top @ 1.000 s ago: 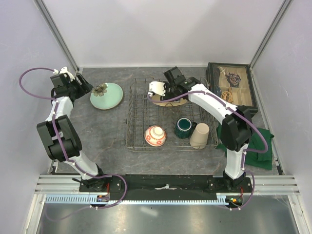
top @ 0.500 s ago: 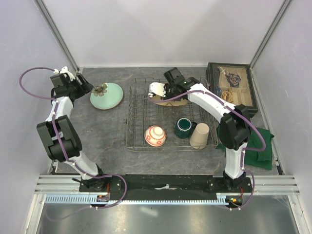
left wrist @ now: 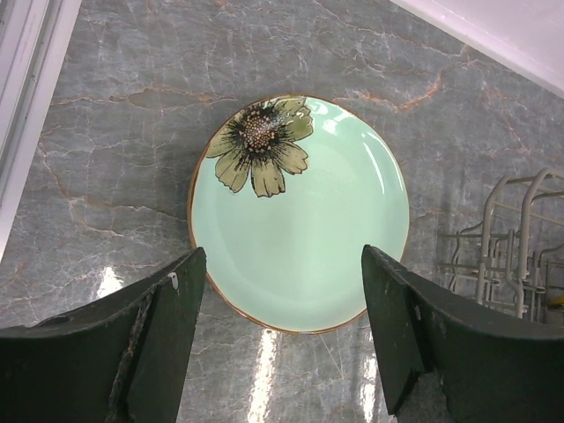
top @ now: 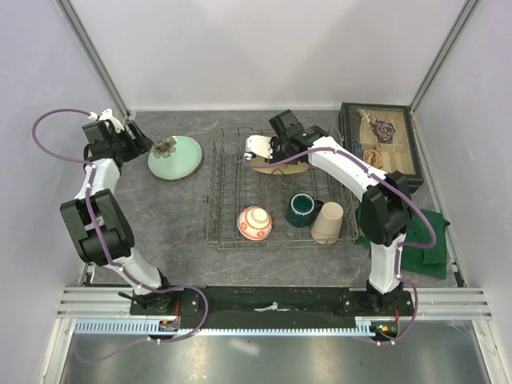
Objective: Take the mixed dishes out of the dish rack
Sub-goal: Pick up the plate from the dish rack.
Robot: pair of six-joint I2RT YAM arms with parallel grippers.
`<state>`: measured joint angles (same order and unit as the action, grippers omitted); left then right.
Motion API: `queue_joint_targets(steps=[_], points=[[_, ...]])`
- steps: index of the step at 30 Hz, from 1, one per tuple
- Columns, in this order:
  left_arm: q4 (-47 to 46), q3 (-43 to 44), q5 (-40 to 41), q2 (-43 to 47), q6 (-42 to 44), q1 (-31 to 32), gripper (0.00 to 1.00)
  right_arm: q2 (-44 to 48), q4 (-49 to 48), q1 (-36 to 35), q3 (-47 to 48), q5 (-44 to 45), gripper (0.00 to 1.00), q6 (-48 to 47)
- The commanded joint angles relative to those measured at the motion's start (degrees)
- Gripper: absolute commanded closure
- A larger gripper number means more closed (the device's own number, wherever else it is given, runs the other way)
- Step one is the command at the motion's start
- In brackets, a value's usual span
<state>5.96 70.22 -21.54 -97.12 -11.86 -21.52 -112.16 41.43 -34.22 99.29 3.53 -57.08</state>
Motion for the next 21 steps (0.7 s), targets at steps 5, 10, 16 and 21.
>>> queue_joint_targets(steps=[5, 10, 16, 21], points=[[-0.07, 1.59, -0.17, 2.55, 4.21, -0.02, 0.22, 4.23, 0.41, 0.12, 5.13, 1.92, 0.91, -1.81], [0.20, 1.59, -0.43, 3.25, 5.09, -0.02, 0.22, 5.11, 1.02, -0.23, 6.45, 1.66, 0.94, -1.98], [0.11, 0.98, -1.66, 5.62, 8.34, 0.07, 0.22, 6.42, 1.81, -0.94, 7.50, 1.65, 0.95, -1.72], [-0.68, -0.43, -7.09, 8.79, 13.42, 0.07, 0.23, 8.27, 2.60, -1.29, 8.38, 1.66, 0.96, -1.37]])
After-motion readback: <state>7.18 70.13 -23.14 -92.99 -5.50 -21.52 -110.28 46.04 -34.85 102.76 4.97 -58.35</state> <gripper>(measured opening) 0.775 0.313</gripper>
